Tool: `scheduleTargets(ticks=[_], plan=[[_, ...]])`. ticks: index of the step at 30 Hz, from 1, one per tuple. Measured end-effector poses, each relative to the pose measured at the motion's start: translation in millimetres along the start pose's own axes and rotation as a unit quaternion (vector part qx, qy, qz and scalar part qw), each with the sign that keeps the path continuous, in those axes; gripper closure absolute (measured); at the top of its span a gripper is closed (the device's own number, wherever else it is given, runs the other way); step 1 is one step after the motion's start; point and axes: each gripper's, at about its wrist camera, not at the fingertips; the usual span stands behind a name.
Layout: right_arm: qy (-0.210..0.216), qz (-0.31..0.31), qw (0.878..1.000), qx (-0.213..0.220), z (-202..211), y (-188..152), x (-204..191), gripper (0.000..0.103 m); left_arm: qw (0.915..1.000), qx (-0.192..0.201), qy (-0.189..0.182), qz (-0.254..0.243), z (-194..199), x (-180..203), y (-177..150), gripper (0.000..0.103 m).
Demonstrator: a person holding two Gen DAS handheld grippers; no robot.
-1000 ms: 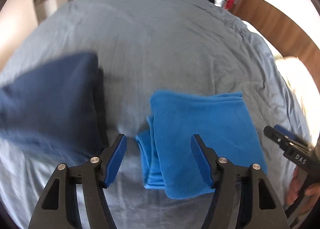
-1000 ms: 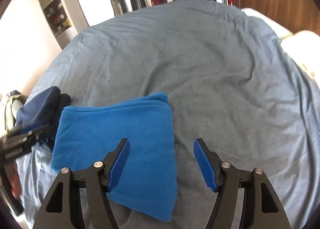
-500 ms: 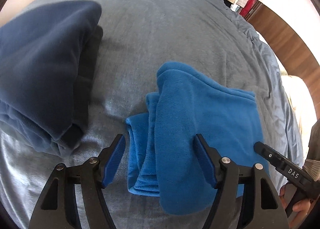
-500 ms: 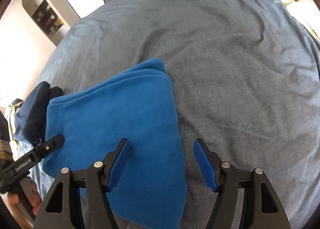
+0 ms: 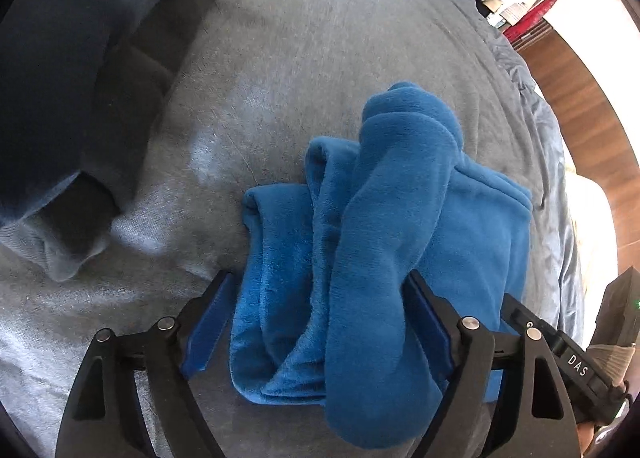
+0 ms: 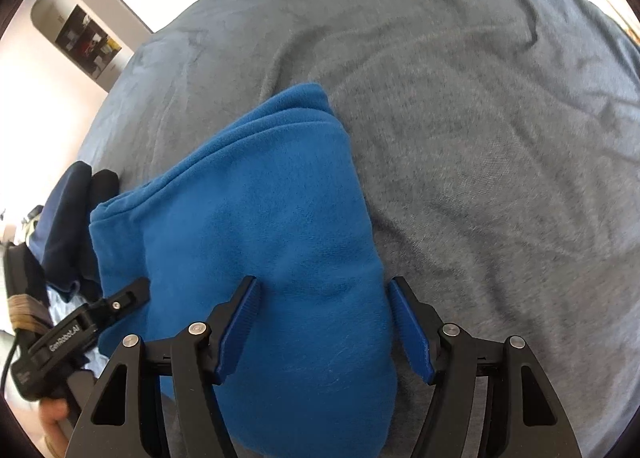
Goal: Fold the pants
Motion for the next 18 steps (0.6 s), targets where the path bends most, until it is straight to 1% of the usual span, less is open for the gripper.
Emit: scheduleTargets(ticks=[1, 2, 3, 4, 5, 6, 8, 9, 11, 13, 16, 18], plan=[[0.001, -0.001, 1.0, 0.0, -1.6, 0.2, -1.0, 0.041, 1.0, -0.001, -0.001, 0.001, 0.5, 0.4, 0.6, 0.021], [0.002, -0.002, 1.0, -0.001, -2.7, 0.1, -1.8, 0.044, 1.0, -0.003, -0.007, 0.001, 2.0, 1.2, 0.2, 0.027], [0.004, -0.003, 1.0, -0.001, -3.9, 0.2, -2.5, 0.045, 1.0, -0.003, -0.009, 0.002, 3.9, 2.4, -0.4, 0.036], [0.008, -0.004, 1.0, -0.001, -4.7, 0.3, -3.2, 0.05, 0.9999, -0.004, -0.015, 0.002, 7.1, 4.8, -1.2, 0.04], [0.013, -0.004, 1.0, -0.001, -4.9, 0.8, -4.3, 0.054, 0.9999, -0.002, -0.016, -0.001, 9.9, 7.4, -1.7, 0.047], [0.016, -0.004, 1.0, 0.0, -4.5, 1.5, -5.5, 0.056, 0.9998, 0.001, -0.016, -0.007, 13.3, 11.0, -2.2, 0.054], [0.018, -0.005, 1.0, 0.003, -1.5, 1.5, -7.3, 0.068, 0.9998, 0.003, -0.015, -0.016, 18.4, 15.5, -2.9, 0.06], [0.017, -0.007, 1.0, 0.006, 1.1, 2.0, -8.2, 0.07, 0.9996, 0.005, -0.015, -0.021, 21.7, 18.2, -3.2, 0.063], [0.012, -0.007, 1.0, 0.012, 6.7, 2.1, -9.2, 0.078, 0.9995, 0.005, -0.012, -0.03, 26.2, 23.2, -2.5, 0.067], [0.002, -0.001, 1.0, 0.021, 15.3, 3.4, -14.3, 0.082, 0.9993, 0.006, -0.009, -0.035, 30.8, 27.0, -1.5, 0.069], [-0.02, 0.02, 0.999, 0.035, 30.7, 6.1, -26.0, 0.084, 0.9986, 0.015, -0.001, -0.051, 40.7, 35.3, -1.5, 0.072], [-0.028, 0.029, 0.998, 0.043, 38.1, 8.7, -31.8, 0.084, 0.9982, 0.021, -0.003, -0.057, 48.9, 38.8, -2.9, 0.073]])
Point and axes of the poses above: each gripper's, at about its wrist camera, not at the fingertips, and z roughly against the way its jaws point, x to its right, y to its top, and after that the axes turned 15 degrees about z, right-handed
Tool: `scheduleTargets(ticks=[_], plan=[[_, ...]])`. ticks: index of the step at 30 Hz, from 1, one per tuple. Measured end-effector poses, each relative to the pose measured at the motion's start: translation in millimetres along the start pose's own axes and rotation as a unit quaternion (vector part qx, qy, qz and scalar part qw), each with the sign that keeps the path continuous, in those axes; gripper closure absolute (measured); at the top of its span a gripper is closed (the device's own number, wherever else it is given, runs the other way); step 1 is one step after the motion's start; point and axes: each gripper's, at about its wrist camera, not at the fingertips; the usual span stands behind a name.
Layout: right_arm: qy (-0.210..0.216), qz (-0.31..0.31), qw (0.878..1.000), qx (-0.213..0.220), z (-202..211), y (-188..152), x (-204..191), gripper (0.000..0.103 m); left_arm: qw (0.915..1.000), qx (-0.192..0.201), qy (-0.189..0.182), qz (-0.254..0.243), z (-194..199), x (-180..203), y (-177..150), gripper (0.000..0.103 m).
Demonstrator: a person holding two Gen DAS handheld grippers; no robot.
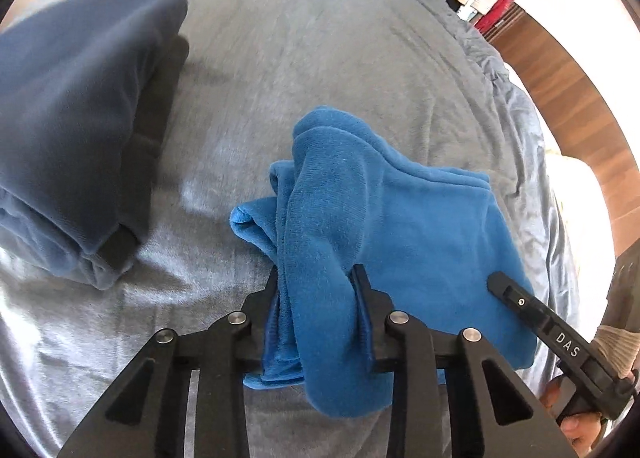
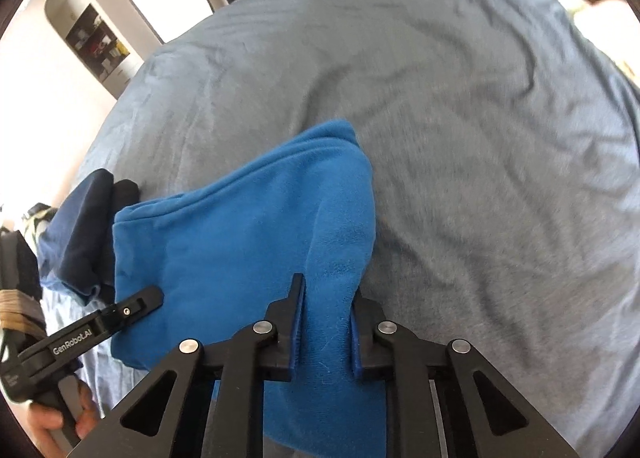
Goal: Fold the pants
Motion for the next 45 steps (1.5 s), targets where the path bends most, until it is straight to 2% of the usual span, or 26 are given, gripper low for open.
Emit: scheduleTargets(ticks=[6, 14, 22, 27, 33, 36, 40, 45], plan=[[-0.009, 0.006, 1.0, 0.02, 24.5, 7.2, -8.8, 0.085, 0.9996, 0.02, -0.015, -0.01, 30.1, -0.4, -2.1, 0.073], [-0.014, 0.029, 0.998, 0.057, 67.0, 12.5, -41.4, 0.085, 0.998, 0.051, -0.031, -0.021, 86.3, -8.4, 5.9, 0.073], [-0.003, 0.052, 0.993, 0.108, 102.5, 34.8, -93.1, 0.085, 0.9914, 0.115, -0.044, -0.044, 166.8, -28.9, 29.7, 0.073], [0.018, 0.071, 0.987, 0.143, 113.3, 51.9, -136.3, 0.085, 0.9864, 0.152, -0.037, -0.05, 207.4, -55.2, 47.8, 0.073], [0.052, 0.09, 0.981, 0.162, 101.4, 69.6, -184.1, 0.085, 0.9836, 0.174, -0.022, -0.041, 233.9, -96.2, 78.4, 0.073], [0.072, 0.101, 0.978, 0.167, 85.1, 78.5, -210.3, 0.085, 0.9798, 0.193, 0.003, -0.054, 241.0, -116.3, 91.0, 0.073], [0.093, 0.11, 0.976, 0.166, 61.2, 86.1, -233.0, 0.085, 0.9748, 0.212, 0.027, -0.064, 239.9, -139.8, 105.1, 0.073], [0.11, 0.107, 0.974, 0.167, 30.5, 91.0, -247.1, 0.085, 0.9751, 0.215, 0.026, -0.049, 225.2, -166.7, 123.1, 0.073]])
Point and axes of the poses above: each gripper's, at about its wrist camera, not at the fingertips, and z roughly against the way its jaws point, x to its right, y to its top, and after that the axes turned 15 degrees about z, right-handed
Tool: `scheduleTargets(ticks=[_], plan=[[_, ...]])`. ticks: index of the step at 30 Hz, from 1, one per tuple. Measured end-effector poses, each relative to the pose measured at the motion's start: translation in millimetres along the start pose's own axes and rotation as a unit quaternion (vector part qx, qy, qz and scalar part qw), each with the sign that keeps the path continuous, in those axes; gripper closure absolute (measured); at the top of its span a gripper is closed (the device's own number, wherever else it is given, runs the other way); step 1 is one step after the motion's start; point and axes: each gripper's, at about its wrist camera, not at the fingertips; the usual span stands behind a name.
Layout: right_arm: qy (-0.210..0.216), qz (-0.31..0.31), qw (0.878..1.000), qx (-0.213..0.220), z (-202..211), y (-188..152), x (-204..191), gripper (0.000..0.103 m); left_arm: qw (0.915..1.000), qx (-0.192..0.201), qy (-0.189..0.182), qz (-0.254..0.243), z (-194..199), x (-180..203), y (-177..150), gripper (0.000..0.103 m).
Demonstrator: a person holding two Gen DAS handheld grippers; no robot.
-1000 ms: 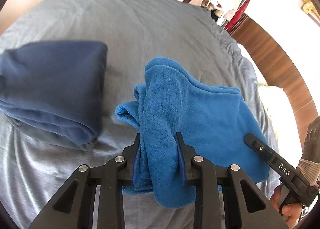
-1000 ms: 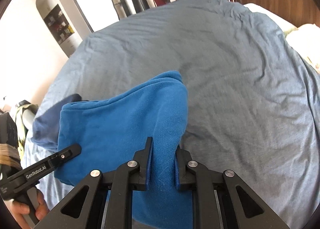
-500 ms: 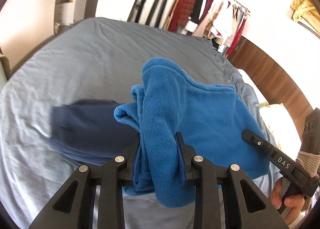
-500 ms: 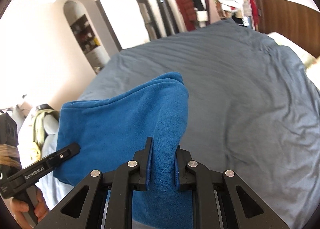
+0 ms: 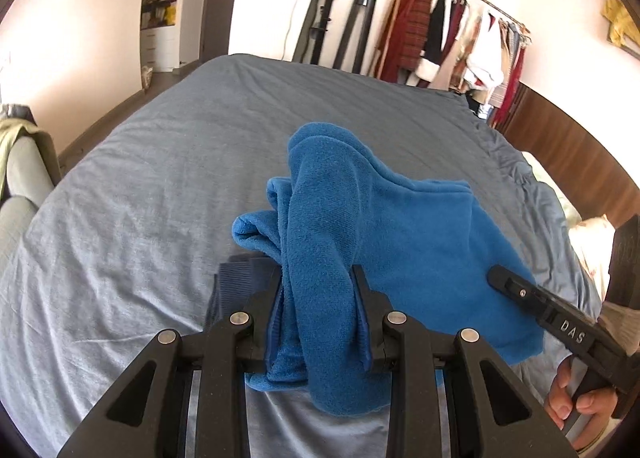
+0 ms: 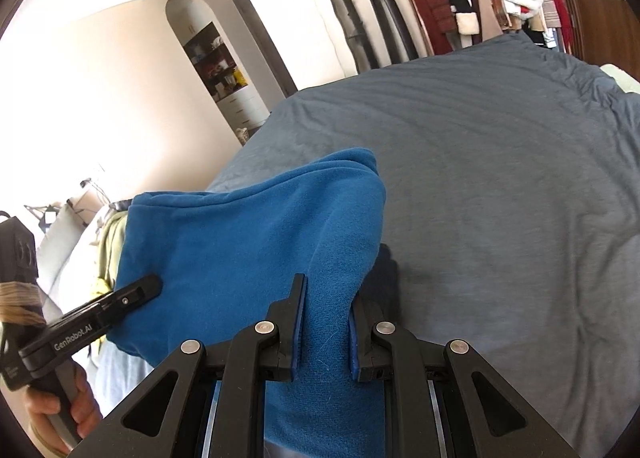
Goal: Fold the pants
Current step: 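Place the blue bundle on top of the folded navy garment with both grippers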
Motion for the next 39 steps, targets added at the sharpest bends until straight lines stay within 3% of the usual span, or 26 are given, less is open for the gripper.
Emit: scheduleTargets(ticks=[6, 9, 15, 20, 21, 23, 27, 31, 35, 39], plan=[[-0.007, 0.025, 1.0, -0.015, -29.6, -10.1, -7.2, 0.085, 0.9993, -0.035, 0.005, 0.011, -34.0, -26.9, -2.5, 0.073], [-0.011, 0.032, 0.999, -0.03, -43.0, -15.2, -11.7, 0.085, 0.9987, -0.049, 0.015, 0.005, -40.8, -31.9, -5.1, 0.067], [-0.025, 0.041, 0.998, -0.046, -48.5, -18.1, -18.7, 0.083, 0.9983, -0.004, 0.056, -0.016, -21.1, -31.1, 6.2, 0.053], [-0.061, 0.066, 0.993, -0.076, -47.5, -15.4, -25.3, 0.066, 0.9948, 0.032, 0.094, -0.026, -5.8, -26.0, 14.6, 0.051], [-0.074, 0.071, 0.992, -0.078, -44.7, -15.5, -26.3, 0.064, 0.9944, 0.037, 0.096, -0.024, -2.4, -25.3, 15.7, 0.05], [-0.122, 0.091, 0.986, -0.072, -33.6, -14.6, -28.7, 0.049, 0.9935, 0.043, 0.102, -0.025, 4.4, -22.7, 15.3, 0.049], [-0.184, 0.121, 0.974, -0.053, -9.7, -10.0, -30.4, 0.04, 0.9922, 0.052, 0.104, -0.044, 16.6, -10.7, 6.3, 0.043], [-0.181, 0.118, 0.976, -0.029, 19.3, -7.0, -30.1, 0.032, 0.9929, 0.056, 0.092, -0.051, 32.5, 2.0, -7.1, 0.042], [-0.171, 0.114, 0.979, -0.006, 48.9, -10.8, -33.3, 0.018, 0.9922, 0.066, 0.091, -0.053, 54.2, 18.7, -26.3, 0.034], [-0.163, 0.108, 0.981, 0.007, 73.8, -21.8, -30.2, 0.018, 0.9907, 0.085, 0.089, -0.059, 76.3, 39.4, -51.6, 0.026]])
Point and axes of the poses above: each gripper's, at about its wrist camera, not at the fingertips, and z roughly against the way its jaws point, x to its right, y to its top, and after that the axes turned 15 degrees about z, right-handed
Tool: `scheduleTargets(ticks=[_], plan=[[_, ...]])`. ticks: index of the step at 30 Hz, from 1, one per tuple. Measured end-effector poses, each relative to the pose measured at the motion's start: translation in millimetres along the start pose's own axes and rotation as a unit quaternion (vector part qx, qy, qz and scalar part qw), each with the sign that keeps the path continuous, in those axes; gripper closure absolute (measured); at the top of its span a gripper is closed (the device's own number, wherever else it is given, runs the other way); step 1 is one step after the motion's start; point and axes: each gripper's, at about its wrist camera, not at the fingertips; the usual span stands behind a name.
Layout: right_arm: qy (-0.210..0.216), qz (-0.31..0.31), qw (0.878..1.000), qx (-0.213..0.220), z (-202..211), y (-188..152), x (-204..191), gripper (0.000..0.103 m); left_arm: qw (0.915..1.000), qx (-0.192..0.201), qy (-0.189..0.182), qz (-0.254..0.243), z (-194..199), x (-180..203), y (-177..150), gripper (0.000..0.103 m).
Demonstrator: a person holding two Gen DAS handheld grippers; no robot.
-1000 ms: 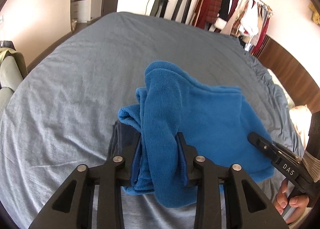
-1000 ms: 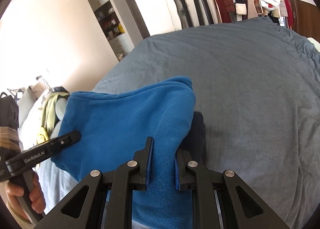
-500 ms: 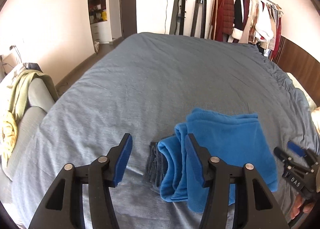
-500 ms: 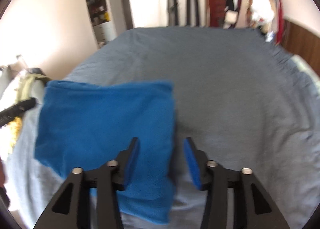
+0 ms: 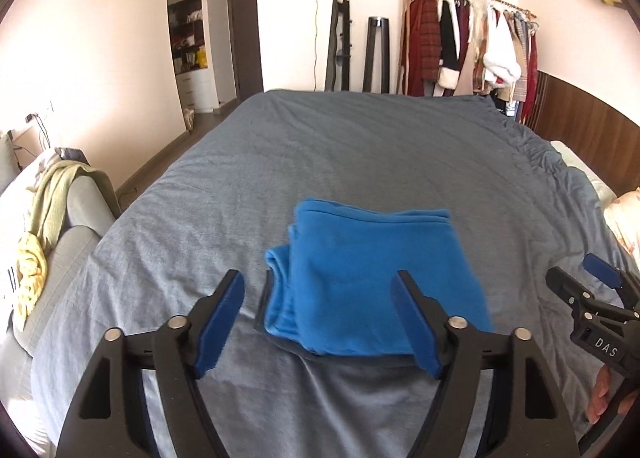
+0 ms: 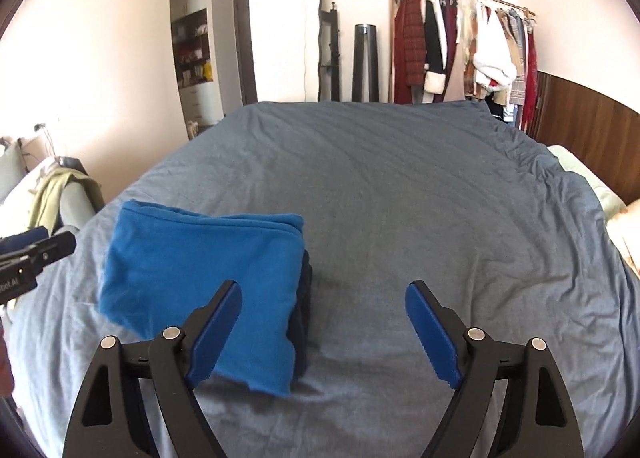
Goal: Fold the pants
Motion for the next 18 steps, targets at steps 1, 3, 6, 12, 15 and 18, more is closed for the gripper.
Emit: scheduleTargets(ticks=[1, 3, 6, 12, 15, 18], plan=[[0.003, -0.003, 1.0, 0.004, 7.7, -4.7, 2.7, 0.016, 1.0, 0.006, 0.002, -0.005, 6.7, 5.1, -5.7, 0.026], [0.005, -0.007, 1.0, 0.009, 20.3, -14.0, 8.6, 0.015, 0.9994, 0.025, 0.012, -0.022, 20.4, 17.3, -20.3, 0.019], [-0.001, 0.001, 1.0, 0.019, 35.1, -28.0, 15.1, 0.012, 0.9978, 0.047, 0.021, -0.042, 34.4, 33.4, -43.0, 0.014], [0.005, 0.018, 0.999, 0.043, 47.3, -58.3, 26.9, 0.012, 0.996, 0.074, 0.021, -0.046, 42.3, 47.9, -86.4, 0.009], [0.017, 0.006, 0.998, 0.057, 50.6, -80.2, 32.3, 0.012, 0.9953, 0.085, 0.018, -0.042, 46.3, 49.4, -107.6, 0.008], [0.016, 0.006, 0.997, 0.076, 56.8, -101.0, 34.4, 0.012, 0.9947, 0.096, 0.017, -0.033, 54.0, 50.1, -127.6, 0.008]])
Point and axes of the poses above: each gripper's, at about its wrist camera, not at the fingertips, and z roughly against the way its jaws point, x to its right, y to its top, and after that the axes turned 15 degrees about z, right-handed
